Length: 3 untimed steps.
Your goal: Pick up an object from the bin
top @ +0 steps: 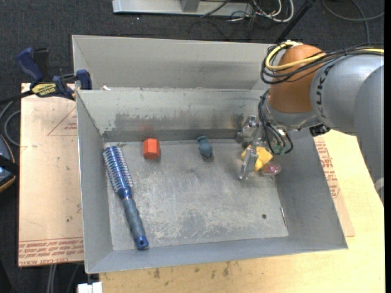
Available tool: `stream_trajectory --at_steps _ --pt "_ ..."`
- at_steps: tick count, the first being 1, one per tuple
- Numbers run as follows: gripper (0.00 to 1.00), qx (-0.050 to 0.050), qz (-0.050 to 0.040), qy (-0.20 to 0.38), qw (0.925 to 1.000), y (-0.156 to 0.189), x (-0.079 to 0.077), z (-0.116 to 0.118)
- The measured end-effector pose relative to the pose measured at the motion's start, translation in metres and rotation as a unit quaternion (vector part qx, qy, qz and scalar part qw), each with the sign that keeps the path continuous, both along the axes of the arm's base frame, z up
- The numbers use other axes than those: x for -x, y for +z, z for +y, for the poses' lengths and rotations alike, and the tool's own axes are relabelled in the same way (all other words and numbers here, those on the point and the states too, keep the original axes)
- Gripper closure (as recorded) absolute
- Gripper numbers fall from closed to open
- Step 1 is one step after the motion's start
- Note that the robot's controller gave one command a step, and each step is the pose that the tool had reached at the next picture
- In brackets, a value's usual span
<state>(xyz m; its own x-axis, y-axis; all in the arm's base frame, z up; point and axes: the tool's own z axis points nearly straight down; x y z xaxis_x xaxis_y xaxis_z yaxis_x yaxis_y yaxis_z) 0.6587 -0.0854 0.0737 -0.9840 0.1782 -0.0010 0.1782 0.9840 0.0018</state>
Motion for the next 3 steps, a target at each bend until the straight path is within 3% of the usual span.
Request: stream_trajectory --at_steps 1,2,3 --pt "0.00 0.002 -0.0021 0.120 0.9928 0.013 0.006 -0.048" --pt "1.00 0.001 -0.0016 0.120 0.9927 0.013 0.006 -0.046" --pt "1.00 0.002 -0.0052 0.101 0.9948 0.130 0.014 -0.036"
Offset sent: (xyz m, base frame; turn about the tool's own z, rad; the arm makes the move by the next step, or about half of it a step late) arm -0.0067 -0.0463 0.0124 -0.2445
